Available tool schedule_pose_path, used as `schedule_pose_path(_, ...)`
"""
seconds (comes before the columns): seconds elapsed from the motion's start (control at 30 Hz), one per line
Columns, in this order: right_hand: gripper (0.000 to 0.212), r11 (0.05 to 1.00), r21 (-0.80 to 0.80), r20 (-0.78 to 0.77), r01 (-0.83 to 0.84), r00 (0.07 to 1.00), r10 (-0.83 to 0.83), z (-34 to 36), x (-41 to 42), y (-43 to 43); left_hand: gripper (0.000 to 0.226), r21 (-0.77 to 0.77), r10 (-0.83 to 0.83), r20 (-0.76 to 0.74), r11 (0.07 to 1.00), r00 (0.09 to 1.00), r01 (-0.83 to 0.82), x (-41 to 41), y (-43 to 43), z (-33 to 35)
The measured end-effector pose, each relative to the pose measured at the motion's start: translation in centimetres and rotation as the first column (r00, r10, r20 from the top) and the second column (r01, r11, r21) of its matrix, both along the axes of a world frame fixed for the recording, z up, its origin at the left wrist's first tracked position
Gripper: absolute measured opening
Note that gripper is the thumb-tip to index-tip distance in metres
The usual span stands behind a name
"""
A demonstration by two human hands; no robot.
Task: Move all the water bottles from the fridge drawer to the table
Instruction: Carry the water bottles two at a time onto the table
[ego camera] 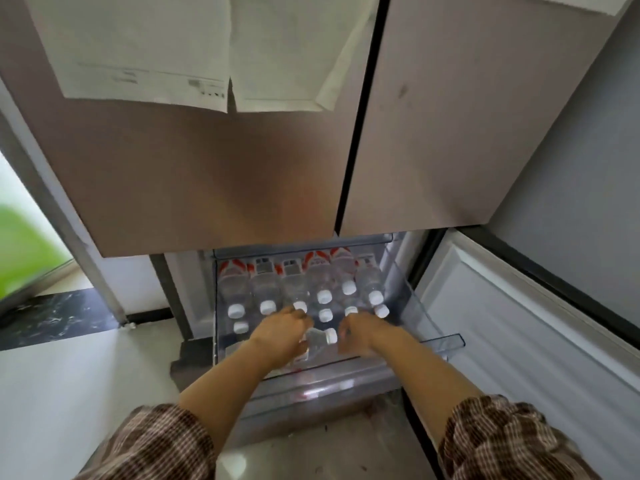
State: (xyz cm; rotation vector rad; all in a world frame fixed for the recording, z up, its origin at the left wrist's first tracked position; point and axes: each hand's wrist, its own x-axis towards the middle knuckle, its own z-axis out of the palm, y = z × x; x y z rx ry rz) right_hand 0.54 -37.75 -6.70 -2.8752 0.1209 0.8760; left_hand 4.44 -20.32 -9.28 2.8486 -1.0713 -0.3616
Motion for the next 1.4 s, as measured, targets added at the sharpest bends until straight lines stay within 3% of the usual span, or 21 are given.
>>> schedule_pose_path(0.1, 0.041, 0.997, 0.056, -0.149, -0.053, 0.987, 0.061, -2.6, 2.3, -1.5, 0.039, 0.059, 0.05, -0.057, 0.997, 0.997, -0.047, 1.2, -2.1, -1.4)
schedule_pose_path(0.3, 0.047, 0.977, 0.108, -0.349, -0.186, 0.913, 0.212, -6.9, 4.4, -2.6, 0.044, 0.174, 0.01, -0.067, 0.985, 0.998, 0.001, 2.8, -5.0, -3.9)
schedule_pose_path(0.5, 0.036, 0.925, 0.208, -0.447, -0.317, 0.81, 0.378, -7.7, 4.9, -2.4, 0.046, 0.251, -0.039, -0.101, 0.966, 0.994, 0.063, 3.1, -6.6, -5.2)
schedule_pose_path(0.73, 0.048, 0.898, 0.265, -0.538, -0.351, 0.719, 0.44, -8.4, 5.0, -3.3, 0.055, 0.083, 0.095, -0.265, 0.994, 0.96, -0.076, 2.9, -6.8, -6.2)
schedule_pose_path(0.87, 0.046, 0.907, 0.321, -0.485, -0.273, 0.775, 0.405, -6.5, 5.2, -4.7, 0.056, 0.013, 0.077, -0.267, 0.997, 0.961, -0.076, 2.0, -6.7, -5.1)
schedule_pose_path(1.03, 0.025, 0.902, 0.407, -0.394, -0.141, 0.864, 0.313, -3.4, 5.4, -7.1, 0.062, 0.006, 0.063, -0.105, 0.998, 0.992, -0.062, 0.9, -5.9, -1.6)
schedule_pose_path(1.13, 0.025, 0.853, 0.52, -0.33, -0.043, 0.911, 0.247, -1.6, 5.5, -7.9, 0.055, -0.033, 0.133, -0.053, 0.99, 0.99, -0.135, 0.2, -5.2, 1.5)
schedule_pose_path(1.3, 0.025, 0.79, 0.599, -0.118, -0.133, 0.961, 0.251, 1.4, 5.4, -6.1, 0.034, -0.129, 0.32, -0.028, 0.938, 0.947, -0.321, -1.3, -3.6, 4.9)
schedule_pose_path(1.4, 0.033, 0.757, 0.616, 0.015, -0.22, 0.963, 0.267, 2.5, 5.1, -4.0, 0.037, -0.229, 0.442, -0.005, 0.873, 0.897, -0.431, -2.2, -1.6, 5.9)
